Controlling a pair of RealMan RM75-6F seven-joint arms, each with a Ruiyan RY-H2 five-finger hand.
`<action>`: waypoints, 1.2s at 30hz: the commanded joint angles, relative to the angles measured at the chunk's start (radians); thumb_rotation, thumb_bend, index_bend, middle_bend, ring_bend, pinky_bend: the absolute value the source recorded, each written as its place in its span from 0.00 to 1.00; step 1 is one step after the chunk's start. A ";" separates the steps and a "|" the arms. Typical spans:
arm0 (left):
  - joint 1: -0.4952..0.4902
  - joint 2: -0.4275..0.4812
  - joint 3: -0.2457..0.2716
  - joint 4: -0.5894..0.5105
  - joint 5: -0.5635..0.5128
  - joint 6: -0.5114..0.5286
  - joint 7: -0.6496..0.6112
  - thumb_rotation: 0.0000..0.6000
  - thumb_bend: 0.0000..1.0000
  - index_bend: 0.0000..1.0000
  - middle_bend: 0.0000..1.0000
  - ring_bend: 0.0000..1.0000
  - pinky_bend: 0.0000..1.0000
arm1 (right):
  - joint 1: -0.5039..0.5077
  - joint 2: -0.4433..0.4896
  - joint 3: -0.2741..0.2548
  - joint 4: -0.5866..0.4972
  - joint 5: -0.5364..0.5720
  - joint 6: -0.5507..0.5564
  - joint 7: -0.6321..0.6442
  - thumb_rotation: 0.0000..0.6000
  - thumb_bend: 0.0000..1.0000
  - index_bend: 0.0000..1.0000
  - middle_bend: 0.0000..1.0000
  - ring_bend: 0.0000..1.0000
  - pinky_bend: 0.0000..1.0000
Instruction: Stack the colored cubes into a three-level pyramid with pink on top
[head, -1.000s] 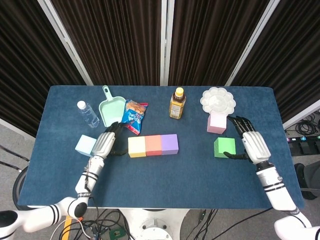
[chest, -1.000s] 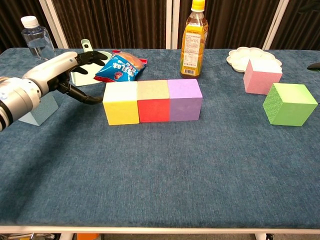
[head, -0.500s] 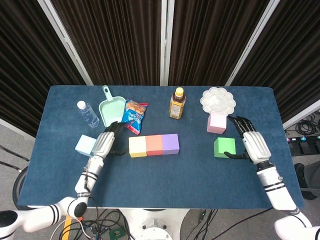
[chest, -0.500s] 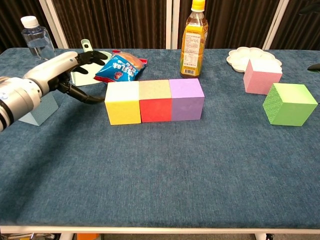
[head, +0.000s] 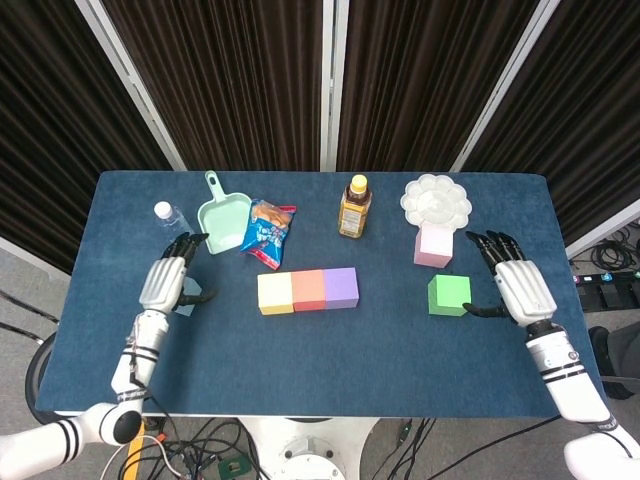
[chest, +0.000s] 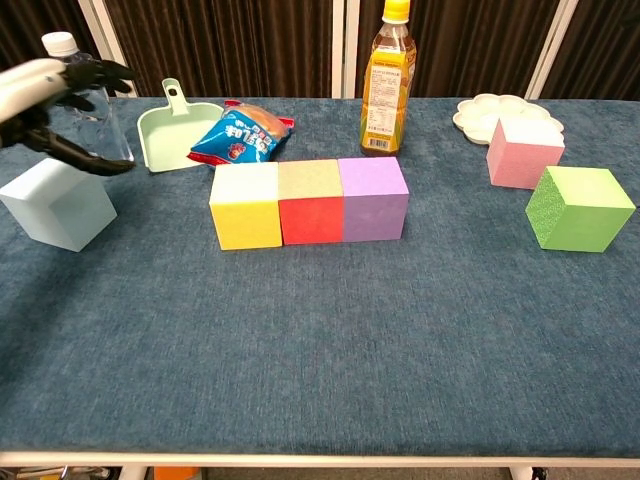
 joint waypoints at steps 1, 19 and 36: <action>0.042 0.048 0.012 -0.061 -0.009 0.039 0.014 1.00 0.17 0.10 0.11 0.00 0.14 | -0.003 0.019 0.001 -0.021 0.046 -0.020 -0.048 1.00 0.03 0.00 0.13 0.00 0.00; 0.125 0.111 0.019 -0.183 -0.149 0.064 0.056 1.00 0.12 0.10 0.11 0.00 0.13 | 0.039 -0.048 -0.028 0.014 0.269 -0.153 -0.274 1.00 0.02 0.00 0.20 0.00 0.00; 0.143 0.106 0.011 -0.146 -0.151 0.048 -0.001 1.00 0.11 0.10 0.11 0.00 0.13 | 0.092 -0.172 -0.029 0.164 0.266 -0.204 -0.294 1.00 0.07 0.00 0.31 0.00 0.00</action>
